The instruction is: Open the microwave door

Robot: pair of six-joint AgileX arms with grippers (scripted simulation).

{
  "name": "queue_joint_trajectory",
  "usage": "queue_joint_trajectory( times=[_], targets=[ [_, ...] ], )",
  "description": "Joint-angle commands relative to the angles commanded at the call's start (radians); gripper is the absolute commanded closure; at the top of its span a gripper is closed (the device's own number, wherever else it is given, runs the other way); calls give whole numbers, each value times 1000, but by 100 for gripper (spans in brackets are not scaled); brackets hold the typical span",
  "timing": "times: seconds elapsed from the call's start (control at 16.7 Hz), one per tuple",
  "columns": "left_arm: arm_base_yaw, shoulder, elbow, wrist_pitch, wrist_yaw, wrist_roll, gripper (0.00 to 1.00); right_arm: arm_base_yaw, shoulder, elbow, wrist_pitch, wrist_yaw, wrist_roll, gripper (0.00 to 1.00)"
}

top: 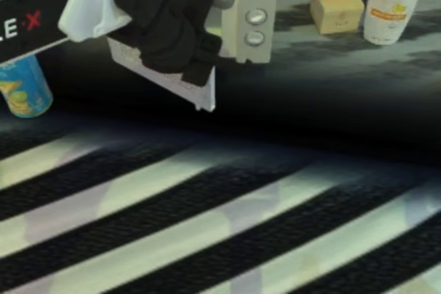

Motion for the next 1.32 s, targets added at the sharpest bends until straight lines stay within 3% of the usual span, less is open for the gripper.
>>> queue_joint_trajectory(
  times=[0.84, 1.32],
  targets=[
    [0, 0, 0, 0, 0, 0, 100, 0, 0, 0, 0, 0, 0, 0],
    [36, -61, -77, 15, 67, 114, 100, 0, 0, 0, 0, 0, 0, 0]
  ],
)
